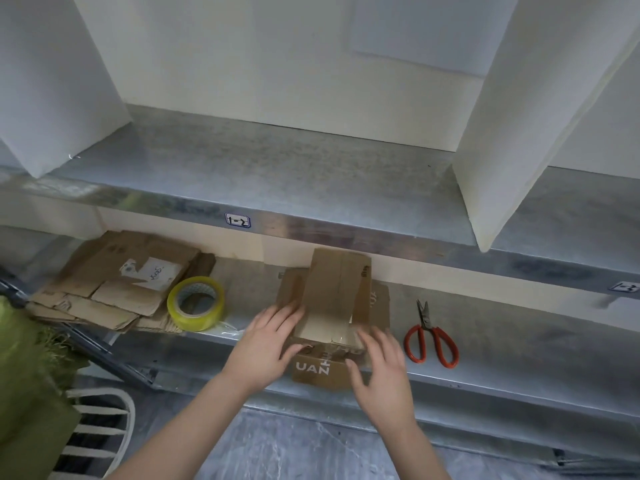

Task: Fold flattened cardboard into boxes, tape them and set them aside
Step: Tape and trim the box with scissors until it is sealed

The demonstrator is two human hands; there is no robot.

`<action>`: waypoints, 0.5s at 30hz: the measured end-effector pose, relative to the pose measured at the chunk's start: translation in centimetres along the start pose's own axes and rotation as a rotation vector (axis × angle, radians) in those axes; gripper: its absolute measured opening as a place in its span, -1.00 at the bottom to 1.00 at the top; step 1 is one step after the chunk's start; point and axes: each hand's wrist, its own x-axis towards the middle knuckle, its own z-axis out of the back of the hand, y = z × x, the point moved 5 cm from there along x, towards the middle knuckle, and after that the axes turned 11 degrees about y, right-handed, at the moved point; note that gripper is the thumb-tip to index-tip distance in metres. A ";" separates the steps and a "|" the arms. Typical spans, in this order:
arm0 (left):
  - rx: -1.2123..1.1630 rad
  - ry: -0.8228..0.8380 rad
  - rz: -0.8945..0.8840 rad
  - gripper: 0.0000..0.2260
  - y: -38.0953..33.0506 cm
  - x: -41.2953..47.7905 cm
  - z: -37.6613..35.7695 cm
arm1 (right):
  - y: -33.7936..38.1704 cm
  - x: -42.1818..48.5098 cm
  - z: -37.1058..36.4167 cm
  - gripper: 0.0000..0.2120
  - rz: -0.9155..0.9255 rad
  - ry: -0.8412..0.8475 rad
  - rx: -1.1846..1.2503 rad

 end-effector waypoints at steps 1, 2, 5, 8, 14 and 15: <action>0.064 -0.012 -0.007 -0.44 0.4 -0.6 0.1 | 0.9 -0.3 0.1 -0.53 0.046 -0.014 -0.053; 0.121 -0.017 -0.006 -0.46 1.1 -1.1 0.1 | 1.9 -0.5 0.0 -0.54 0.093 -0.014 -0.096; 0.218 -0.010 0.004 -0.49 3.8 -2.8 0.1 | 5.7 -0.1 -1.3 -0.56 0.235 0.010 -0.152; 0.240 0.060 0.072 -0.49 8.0 -4.4 -0.2 | 9.9 1.3 -3.8 -0.57 0.321 0.055 -0.165; 0.274 0.190 0.137 -0.49 15.3 -5.2 -0.2 | 14.8 6.0 -11.8 -0.53 0.277 0.228 -0.098; 0.265 0.197 0.125 -0.49 16.2 -5.1 -0.3 | 15.0 6.8 -13.2 -0.52 0.238 0.256 -0.098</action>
